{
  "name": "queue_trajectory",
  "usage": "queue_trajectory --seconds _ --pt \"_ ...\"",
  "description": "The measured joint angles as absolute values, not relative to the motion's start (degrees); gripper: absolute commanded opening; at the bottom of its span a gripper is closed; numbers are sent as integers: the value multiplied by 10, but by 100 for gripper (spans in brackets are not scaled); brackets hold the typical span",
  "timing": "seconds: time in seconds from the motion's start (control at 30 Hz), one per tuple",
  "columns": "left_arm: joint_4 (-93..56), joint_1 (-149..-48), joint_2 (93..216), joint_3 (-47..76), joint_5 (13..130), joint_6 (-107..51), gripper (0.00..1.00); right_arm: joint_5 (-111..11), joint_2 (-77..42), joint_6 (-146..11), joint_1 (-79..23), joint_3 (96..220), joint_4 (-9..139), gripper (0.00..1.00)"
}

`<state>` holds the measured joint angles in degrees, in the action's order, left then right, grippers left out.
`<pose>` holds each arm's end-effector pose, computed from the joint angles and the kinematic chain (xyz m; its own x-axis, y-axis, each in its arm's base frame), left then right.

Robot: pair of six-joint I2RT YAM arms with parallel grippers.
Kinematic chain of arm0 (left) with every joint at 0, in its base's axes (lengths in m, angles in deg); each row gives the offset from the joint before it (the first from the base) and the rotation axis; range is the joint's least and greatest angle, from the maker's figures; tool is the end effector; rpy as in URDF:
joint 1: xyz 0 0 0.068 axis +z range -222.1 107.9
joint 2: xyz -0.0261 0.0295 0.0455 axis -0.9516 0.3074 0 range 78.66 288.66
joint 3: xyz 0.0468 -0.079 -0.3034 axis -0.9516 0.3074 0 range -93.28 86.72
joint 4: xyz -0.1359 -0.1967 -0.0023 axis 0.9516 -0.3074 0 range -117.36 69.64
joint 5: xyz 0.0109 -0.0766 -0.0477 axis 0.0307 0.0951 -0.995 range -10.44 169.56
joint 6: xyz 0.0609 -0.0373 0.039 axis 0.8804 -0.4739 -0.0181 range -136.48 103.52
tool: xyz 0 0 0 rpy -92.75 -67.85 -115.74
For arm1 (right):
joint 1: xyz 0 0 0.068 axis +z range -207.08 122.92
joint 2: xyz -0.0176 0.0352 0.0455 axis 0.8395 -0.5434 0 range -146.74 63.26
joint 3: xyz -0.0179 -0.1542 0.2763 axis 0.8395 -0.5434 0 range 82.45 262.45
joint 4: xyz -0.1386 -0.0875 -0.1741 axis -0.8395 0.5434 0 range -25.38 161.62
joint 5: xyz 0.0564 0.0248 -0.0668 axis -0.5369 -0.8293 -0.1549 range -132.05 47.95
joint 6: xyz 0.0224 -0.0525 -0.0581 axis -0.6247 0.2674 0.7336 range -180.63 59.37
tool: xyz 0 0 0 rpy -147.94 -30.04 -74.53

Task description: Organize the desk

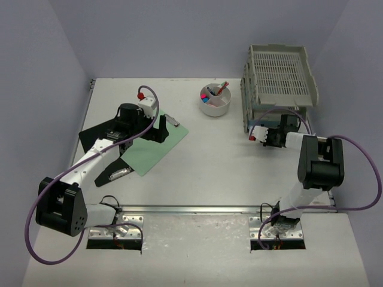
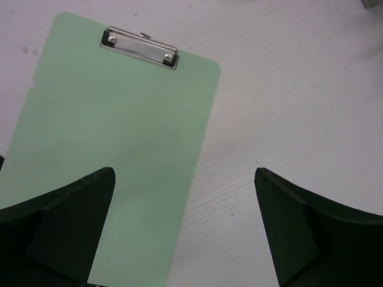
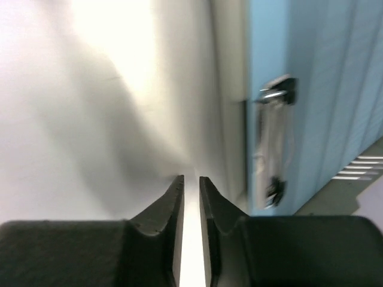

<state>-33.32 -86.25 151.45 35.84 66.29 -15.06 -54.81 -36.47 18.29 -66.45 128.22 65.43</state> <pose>0.2607 -0.0824 0.3007 -0.5438 0.1621 -0.8234 0.4343 0.8939 -0.1108 0.3314 -0.0388 0.1583 -0.1872 -0.9392 -0.2880 -0.7845 0.3194 -0.5315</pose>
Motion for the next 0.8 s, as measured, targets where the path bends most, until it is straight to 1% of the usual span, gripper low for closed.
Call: queue_trajectory --seconds 0.03,0.17,0.33,0.47,0.6,0.7,0.73,0.8 --pt "-333 -863 1515 358 676 -153 100 -556 -345 187 -664 1267 664 30" --pt "-333 -863 1524 357 722 -171 100 -586 -261 199 -664 1220 715 37" --pt "-342 -862 1549 353 749 -166 100 -623 -173 203 -664 1206 786 41" --pt "-363 -853 1567 348 731 -111 100 -656 -117 192 -663 1206 836 45" --pt "-397 -838 1586 328 665 53 97 -683 -90 164 -653 1206 877 48" --pt "-430 -834 1621 280 619 200 95 -695 -87 139 -641 1206 900 50" --pt "-442 -833 1638 257 604 252 94 -697 -87 130 -637 1206 907 52" --pt "-462 -832 1679 206 574 356 93 -701 -89 108 -629 1207 918 60"
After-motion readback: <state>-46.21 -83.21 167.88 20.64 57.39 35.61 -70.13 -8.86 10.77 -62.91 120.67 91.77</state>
